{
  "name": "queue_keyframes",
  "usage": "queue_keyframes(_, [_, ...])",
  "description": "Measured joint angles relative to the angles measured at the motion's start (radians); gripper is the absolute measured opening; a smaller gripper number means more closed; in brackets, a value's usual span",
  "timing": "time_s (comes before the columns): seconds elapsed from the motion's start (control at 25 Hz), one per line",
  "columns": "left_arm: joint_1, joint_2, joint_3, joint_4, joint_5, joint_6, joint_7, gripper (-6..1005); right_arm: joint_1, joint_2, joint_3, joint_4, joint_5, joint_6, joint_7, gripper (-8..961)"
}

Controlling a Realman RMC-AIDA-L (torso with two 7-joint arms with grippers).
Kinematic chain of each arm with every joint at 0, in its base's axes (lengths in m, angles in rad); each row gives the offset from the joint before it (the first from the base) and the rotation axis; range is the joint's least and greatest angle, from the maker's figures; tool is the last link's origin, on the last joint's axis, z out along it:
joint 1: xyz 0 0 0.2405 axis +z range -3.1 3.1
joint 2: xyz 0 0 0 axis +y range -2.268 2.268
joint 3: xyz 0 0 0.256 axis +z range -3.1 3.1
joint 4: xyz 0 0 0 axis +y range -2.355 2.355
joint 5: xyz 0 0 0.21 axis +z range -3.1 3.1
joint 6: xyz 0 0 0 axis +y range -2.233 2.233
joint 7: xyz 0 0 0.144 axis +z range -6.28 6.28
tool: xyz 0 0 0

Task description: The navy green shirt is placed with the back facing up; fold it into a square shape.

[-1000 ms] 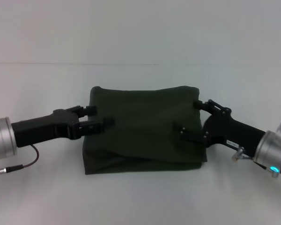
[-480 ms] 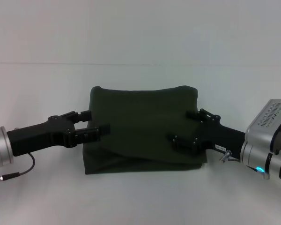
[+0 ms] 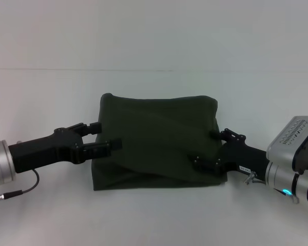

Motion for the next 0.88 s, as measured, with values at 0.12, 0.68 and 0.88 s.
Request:
queue_keyframes(0.12, [0.001,0.0,0.0,-0.003,0.004,0.0,0.008,961,-0.002,-0.001,-0.001,0.0,0.001,0.0,0.001,945])
queue_keyframes(0.68, [0.044,-0.008,0.017,-0.01,0.021,0.053,0.177,960,-0.217,-0.008,0.01,-0.114,0.009,-0.465,-0.07,945])
queue_keyframes(0.88, [0.066,-0.01,0.01,-0.038,0.065,0.057,0.271,961,-0.291,-0.009,0.0,-0.111,0.003,-0.522,-0.105,945])
